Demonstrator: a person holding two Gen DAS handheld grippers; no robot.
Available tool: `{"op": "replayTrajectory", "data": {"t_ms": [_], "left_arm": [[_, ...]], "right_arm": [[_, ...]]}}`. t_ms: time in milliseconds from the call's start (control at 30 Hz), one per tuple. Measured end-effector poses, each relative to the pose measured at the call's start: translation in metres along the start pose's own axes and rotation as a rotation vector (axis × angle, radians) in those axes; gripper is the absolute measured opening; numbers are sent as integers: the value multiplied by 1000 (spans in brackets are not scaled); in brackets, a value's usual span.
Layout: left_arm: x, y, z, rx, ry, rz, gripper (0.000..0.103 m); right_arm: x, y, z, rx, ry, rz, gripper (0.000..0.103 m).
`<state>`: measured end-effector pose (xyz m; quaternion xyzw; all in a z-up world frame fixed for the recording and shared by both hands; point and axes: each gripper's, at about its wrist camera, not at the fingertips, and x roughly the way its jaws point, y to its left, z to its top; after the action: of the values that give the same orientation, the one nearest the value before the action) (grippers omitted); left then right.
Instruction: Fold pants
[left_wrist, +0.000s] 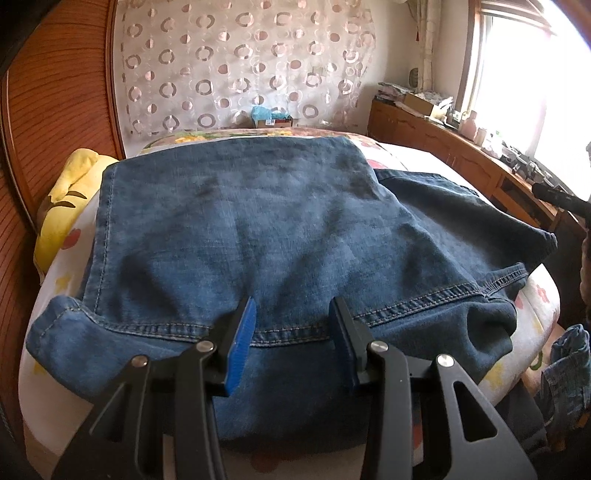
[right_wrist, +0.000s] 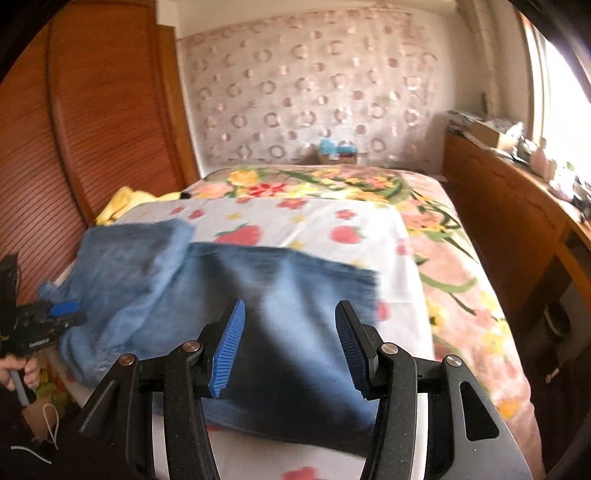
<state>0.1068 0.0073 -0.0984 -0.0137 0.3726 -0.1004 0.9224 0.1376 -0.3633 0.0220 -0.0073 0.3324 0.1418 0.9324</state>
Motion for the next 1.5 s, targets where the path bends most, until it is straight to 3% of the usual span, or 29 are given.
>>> {"op": "replayTrajectory", "data": {"t_ms": [200, 367, 667, 1000, 1267, 1400, 1467, 1500], "left_arm": [[2, -7, 1, 13, -26, 29, 43], [3, -10, 2, 22, -24, 35, 44], [0, -9, 9, -3, 23, -20, 44], [-15, -31, 11, 38, -5, -45, 44], [-20, -45, 17, 60, -18, -56, 44], [-17, -42, 15, 51, -8, -51, 44], [-15, -40, 16, 43, -3, -49, 44], [-15, -39, 15, 39, -3, -49, 44]], "right_arm": [[24, -46, 15, 6, 60, -67, 52], [58, -70, 12, 40, 163, -37, 52], [72, -60, -13, 32, 255, -9, 52], [39, -51, -37, 47, 247, 3, 52], [44, -38, -49, 0, 271, -35, 51], [44, -34, -54, -22, 265, -43, 39], [43, -32, -54, -23, 264, -22, 16], [43, -31, -54, -26, 265, -13, 15]]}}
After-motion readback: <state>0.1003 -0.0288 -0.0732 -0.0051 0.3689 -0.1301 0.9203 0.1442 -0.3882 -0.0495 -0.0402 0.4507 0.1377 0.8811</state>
